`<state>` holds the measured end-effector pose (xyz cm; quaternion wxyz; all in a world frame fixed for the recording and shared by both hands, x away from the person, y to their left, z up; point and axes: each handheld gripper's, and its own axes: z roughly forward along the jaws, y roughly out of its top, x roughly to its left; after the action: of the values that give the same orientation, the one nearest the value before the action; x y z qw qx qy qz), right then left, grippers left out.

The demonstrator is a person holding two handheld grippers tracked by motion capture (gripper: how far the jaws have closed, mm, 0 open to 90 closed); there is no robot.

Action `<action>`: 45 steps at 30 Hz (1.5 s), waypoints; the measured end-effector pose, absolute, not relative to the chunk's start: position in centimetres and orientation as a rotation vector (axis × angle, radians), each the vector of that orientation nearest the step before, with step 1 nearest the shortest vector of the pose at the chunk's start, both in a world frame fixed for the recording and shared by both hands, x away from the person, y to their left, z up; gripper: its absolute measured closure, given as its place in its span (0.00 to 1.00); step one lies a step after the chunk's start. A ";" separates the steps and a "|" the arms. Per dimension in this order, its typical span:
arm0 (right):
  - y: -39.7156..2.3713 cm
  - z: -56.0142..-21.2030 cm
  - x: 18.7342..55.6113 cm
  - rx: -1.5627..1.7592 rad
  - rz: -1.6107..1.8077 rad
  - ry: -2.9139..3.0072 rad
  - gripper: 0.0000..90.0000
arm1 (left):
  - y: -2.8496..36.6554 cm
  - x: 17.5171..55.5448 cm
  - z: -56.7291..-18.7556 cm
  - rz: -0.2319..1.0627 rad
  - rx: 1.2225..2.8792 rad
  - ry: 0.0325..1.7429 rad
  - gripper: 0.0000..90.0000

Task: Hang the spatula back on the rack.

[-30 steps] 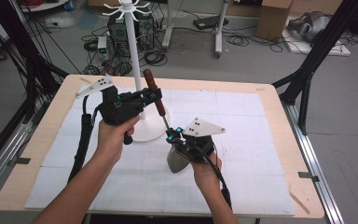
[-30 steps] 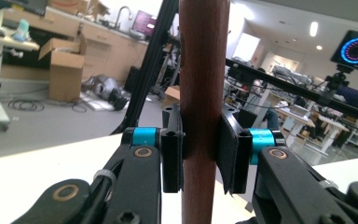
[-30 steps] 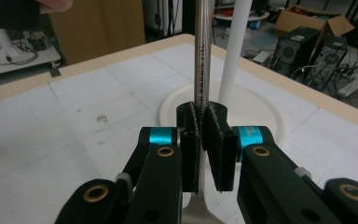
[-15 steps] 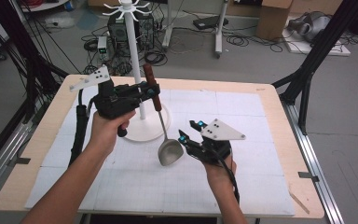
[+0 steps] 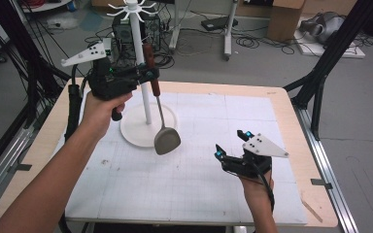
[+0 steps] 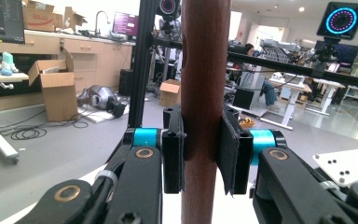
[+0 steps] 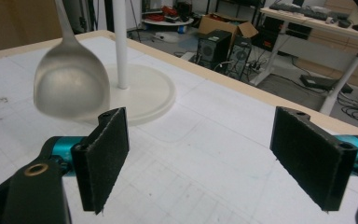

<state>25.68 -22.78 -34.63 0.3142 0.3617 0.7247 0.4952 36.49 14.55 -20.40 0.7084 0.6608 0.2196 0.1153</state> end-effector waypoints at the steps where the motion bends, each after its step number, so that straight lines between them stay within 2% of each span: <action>1: -23.1 -34.8 25.6 0.962 1.304 1.910 0.20 | 14.5 36.5 -20.4 0.256 1.467 0.487 0.81; 10: -24.7 -35.7 25.6 1.004 1.309 1.889 0.20 | 14.8 39.1 -18.0 0.269 1.477 0.500 0.81; 19: -24.5 -35.8 25.7 1.001 1.323 1.897 0.20 | 14.9 40.7 -16.8 0.267 1.510 0.524 0.81; 32: -24.6 -35.7 25.7 0.995 1.327 1.898 0.20 | 15.6 41.8 -16.8 0.261 1.506 0.565 0.81; 45: -24.6 -35.8 25.8 1.007 1.335 1.901 0.20 | 16.0 42.6 -16.8 0.306 1.508 0.621 0.81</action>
<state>25.77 -24.62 -35.85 0.3000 0.3794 0.7163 0.5029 42.63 15.97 -16.79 0.6749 0.6705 0.2762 0.1362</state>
